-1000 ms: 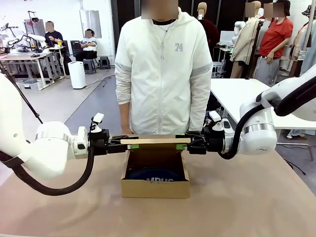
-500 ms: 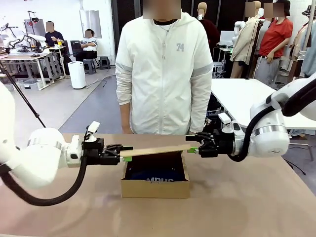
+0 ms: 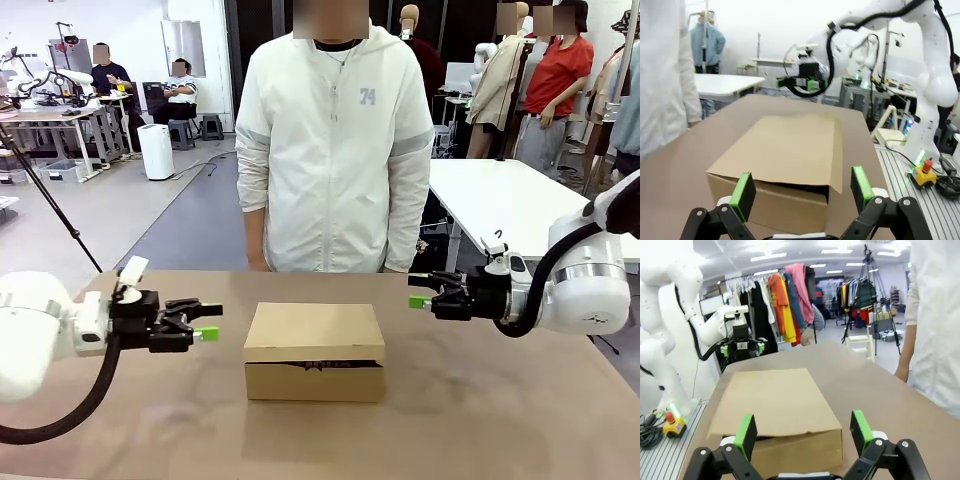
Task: Pack the items into the box.
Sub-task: Close the Mailer Box.
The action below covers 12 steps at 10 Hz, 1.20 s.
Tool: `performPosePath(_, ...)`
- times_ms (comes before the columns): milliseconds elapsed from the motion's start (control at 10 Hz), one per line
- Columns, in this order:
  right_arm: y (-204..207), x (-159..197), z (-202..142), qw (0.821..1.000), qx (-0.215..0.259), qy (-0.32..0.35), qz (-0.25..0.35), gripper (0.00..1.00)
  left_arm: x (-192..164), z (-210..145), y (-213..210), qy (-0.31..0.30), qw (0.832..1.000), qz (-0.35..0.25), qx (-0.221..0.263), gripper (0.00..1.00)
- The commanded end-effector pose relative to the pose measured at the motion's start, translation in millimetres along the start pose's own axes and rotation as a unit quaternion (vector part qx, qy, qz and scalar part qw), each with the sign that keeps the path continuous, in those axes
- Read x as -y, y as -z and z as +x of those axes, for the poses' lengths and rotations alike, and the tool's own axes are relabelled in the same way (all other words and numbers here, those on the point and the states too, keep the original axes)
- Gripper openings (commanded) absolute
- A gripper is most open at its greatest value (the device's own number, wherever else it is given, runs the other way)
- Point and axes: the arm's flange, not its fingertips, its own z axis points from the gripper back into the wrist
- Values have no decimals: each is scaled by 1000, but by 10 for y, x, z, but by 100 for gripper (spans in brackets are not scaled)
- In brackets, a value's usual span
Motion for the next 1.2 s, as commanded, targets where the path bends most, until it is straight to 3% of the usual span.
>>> performPosePath(0,371,-82,99,1000,16,10,-22,100,21,60,123,27,997,35,56,100)
performPosePath(200,758,-139,135,1000,-21,-7,1,100,-75,130,467,37,999,7,29,100)
performPosePath(500,1107,-288,3,990,-111,-80,37,100,-303,37,994,51,996,-52,-57,100)
performPosePath(600,1142,-319,-45,987,-129,-82,49,100,-355,-46,1076,47,994,-46,-87,100)
performPosePath(1100,1203,-314,-287,971,-211,-70,83,100,-440,-357,1166,13,991,-66,-115,100)
